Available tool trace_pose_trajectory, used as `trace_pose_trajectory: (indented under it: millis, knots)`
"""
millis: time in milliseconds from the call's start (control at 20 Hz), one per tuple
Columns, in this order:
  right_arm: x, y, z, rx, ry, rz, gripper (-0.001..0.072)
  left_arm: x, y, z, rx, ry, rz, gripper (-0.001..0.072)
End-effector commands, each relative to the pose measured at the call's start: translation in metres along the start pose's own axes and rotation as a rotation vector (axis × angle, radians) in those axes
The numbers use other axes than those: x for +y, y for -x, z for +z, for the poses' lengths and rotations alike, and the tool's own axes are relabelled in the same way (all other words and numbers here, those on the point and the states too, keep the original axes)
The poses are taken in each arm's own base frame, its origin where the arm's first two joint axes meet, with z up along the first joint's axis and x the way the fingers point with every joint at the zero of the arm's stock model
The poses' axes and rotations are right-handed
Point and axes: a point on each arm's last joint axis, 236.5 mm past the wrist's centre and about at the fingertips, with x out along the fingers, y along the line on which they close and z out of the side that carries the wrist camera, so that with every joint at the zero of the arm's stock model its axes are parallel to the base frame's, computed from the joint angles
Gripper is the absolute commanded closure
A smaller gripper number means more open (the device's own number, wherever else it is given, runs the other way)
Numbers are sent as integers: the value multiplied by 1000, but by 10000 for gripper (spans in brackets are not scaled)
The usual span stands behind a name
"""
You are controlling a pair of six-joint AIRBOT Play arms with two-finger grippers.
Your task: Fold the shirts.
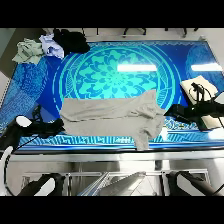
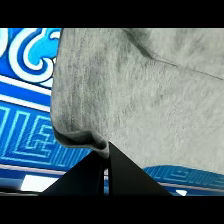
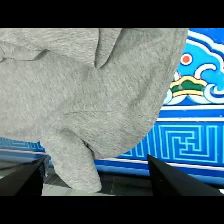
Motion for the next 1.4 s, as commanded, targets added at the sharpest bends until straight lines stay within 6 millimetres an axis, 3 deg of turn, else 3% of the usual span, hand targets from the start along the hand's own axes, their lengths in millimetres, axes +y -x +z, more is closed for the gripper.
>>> trace_pose_trajectory:
  millis: [0, 200, 350, 450, 650, 900, 950, 1050, 1200, 1350]
  knots:
    - [-18, -12, -19, 62, -44, -25, 13, -21, 37, -2, -89, -55, -49, 694]
    - [-42, -51, -62, 139, -129, -14, 13, -35, 69, -3, -196, -108, -82, 694]
    - [-31, -80, -82, 154, -201, 80, 13, -40, 81, -2, -241, -127, -94, 694]
    - [-21, -94, -86, 132, -243, 147, 14, -42, 82, -3, -243, -126, -101, 694]
    - [-22, -117, -85, 75, -241, 98, 14, -39, 68, -11, -163, -102, -102, 694]
    - [3, -140, -86, 74, -195, 101, 16, -41, 56, -11, -112, -66, -121, 694]
    - [4, -143, -90, 90, -189, 99, 85, -41, 56, -11, -115, -66, -121, 694]
    - [7, -139, -93, 99, -142, 109, 690, -44, 60, -8, -123, -75, -122, 694]
    - [-4, -114, -93, 61, -78, 51, 698, -53, 77, 6, -175, -113, -128, 694]
    - [-14, -69, -113, 29, 20, -54, 699, -67, 100, 9, -179, -189, -137, 694]
